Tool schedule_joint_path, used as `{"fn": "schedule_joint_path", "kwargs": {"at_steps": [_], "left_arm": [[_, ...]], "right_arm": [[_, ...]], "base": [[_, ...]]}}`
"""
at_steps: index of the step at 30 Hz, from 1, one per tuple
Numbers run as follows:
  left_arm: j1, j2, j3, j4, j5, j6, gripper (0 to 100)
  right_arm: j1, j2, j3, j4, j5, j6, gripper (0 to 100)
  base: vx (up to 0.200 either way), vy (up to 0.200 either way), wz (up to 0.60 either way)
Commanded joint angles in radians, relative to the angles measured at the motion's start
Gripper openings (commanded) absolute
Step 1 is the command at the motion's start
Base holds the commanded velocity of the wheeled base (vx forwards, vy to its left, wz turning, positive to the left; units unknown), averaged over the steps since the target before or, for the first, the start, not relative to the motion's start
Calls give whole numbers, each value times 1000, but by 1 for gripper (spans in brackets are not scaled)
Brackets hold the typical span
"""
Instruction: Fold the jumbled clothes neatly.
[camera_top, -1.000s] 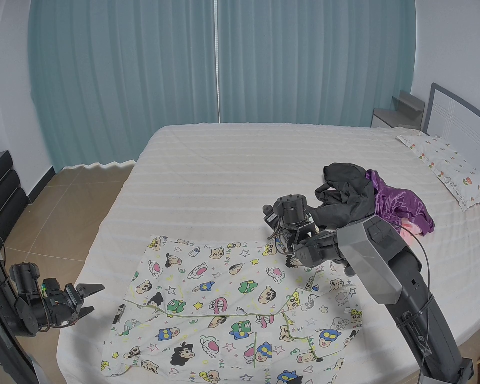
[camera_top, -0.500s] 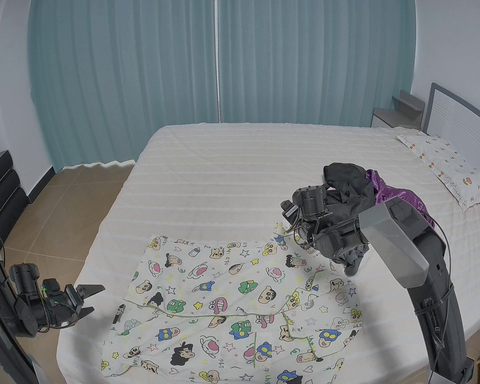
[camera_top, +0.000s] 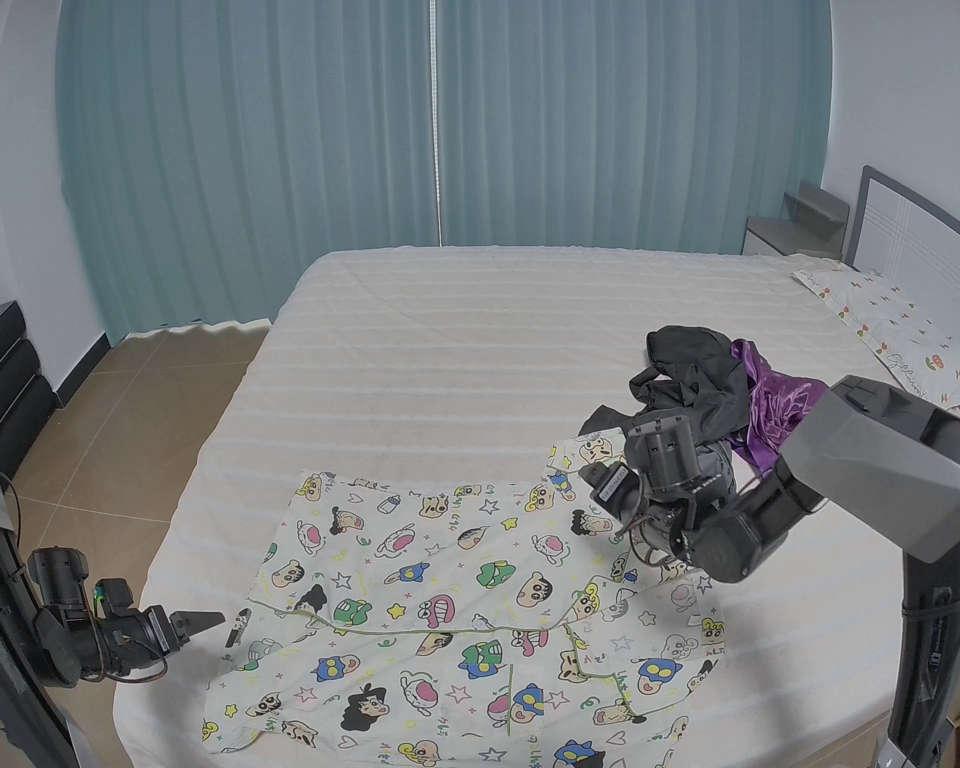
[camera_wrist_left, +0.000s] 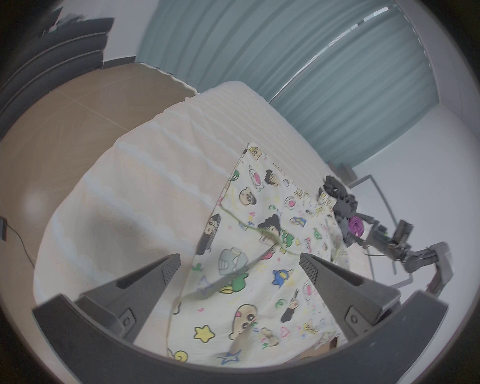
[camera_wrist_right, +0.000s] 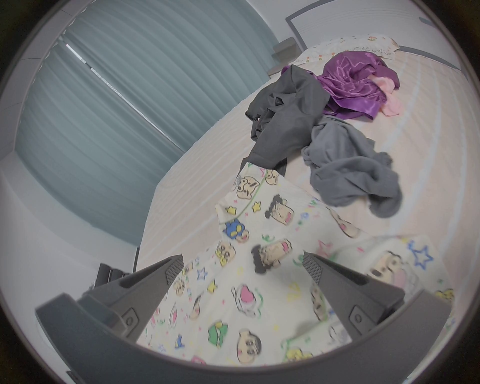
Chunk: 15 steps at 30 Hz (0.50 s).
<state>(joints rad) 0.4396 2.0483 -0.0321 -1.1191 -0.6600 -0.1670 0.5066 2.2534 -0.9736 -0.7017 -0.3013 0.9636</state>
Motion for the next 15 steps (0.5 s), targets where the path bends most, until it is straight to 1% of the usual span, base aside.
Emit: {"fn": "schedule_joint_path", "kwargs": {"at_steps": [1,3,8,10,11,12,15], "left_arm": [[-105,95,14,-2,77,89,100],[-136,96,12,-2,92,100,100],[-167,127,-3,1,140,187,100],[-167,141,-3,-1,166,208,100],[-165,159,-2,-2,197,228,100],[-165,170,0,-4,209,236,100],[-159,178,14,-4,212,236,100]], "right_arm": [[46,-230,262,-121,14,-20,100],[46,-262,303,-128,14,-25,100],[46,-330,403,-147,28,-25,100],[46,-342,426,-156,34,-26,100],[46,-351,449,-171,40,-25,100],[46,-354,461,-185,40,-25,100],[46,-354,490,-223,42,-25,100]], "base": [[0,0,0],[0,0,0],[0,0,0],[0,0,0],[0,0,0],[0,0,0],[0,0,0]]}}
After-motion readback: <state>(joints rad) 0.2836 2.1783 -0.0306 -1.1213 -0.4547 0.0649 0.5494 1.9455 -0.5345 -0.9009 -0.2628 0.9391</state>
